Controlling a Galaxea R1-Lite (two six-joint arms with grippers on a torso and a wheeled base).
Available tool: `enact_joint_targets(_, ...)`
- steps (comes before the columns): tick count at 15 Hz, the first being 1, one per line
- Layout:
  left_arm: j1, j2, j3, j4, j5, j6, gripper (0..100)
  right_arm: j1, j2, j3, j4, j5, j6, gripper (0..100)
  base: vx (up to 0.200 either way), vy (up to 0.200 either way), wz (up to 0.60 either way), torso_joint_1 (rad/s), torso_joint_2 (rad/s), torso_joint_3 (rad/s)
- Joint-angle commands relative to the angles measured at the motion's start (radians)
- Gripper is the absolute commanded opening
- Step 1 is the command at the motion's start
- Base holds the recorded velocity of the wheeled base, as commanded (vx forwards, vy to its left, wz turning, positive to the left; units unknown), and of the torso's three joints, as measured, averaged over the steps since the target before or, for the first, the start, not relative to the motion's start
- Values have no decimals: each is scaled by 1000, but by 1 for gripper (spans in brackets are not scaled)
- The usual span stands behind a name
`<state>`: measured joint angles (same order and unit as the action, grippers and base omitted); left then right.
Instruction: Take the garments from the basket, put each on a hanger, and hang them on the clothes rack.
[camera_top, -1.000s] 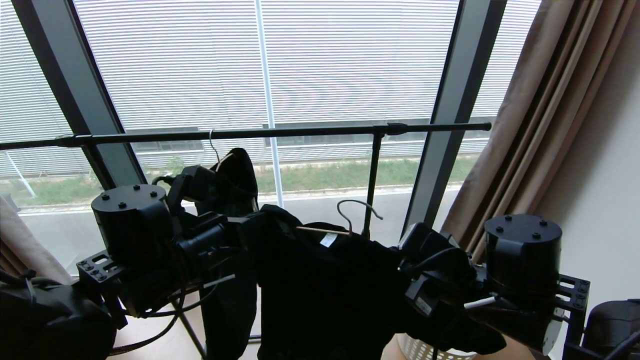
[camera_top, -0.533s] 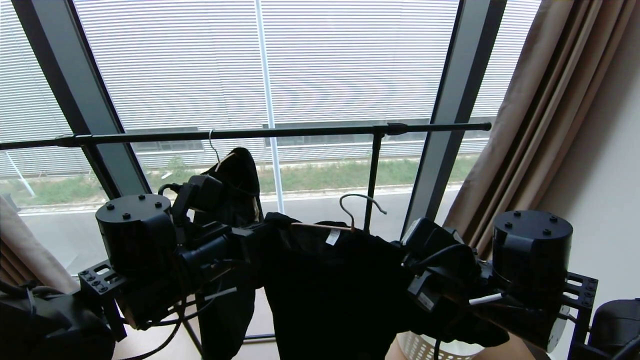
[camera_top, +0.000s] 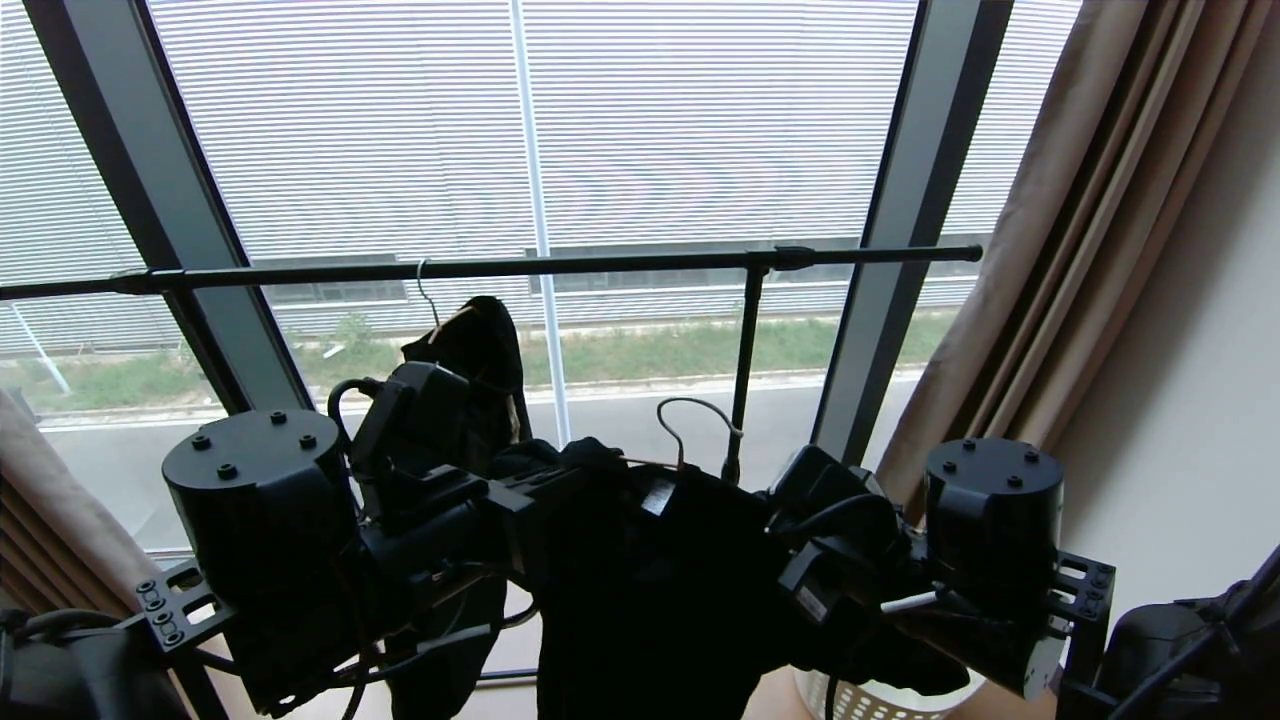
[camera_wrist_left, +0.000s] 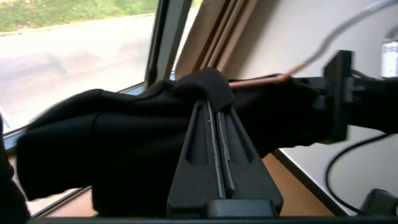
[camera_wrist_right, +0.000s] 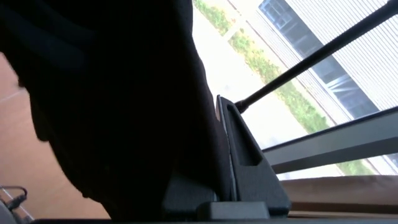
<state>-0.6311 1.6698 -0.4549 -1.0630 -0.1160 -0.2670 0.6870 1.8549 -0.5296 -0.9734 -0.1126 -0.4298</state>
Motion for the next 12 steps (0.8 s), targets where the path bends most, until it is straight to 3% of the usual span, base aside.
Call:
enact_joint_targets(1,-16,-28,2,-2,-4,-21,0,2,44,0,-13,5,9,0,0,0,0,0,0,0)
enact_joint_targets(3,-29,-50,4,0,-11,-58,0,0,58,-6,-16,5,40,0,0,0,0,0,0,0)
enact_joint_targets(12,-30,-45,39,-12,-25,-38,0,-1,35,-7,-79,88,112,0,0,0,0,0,0,0)
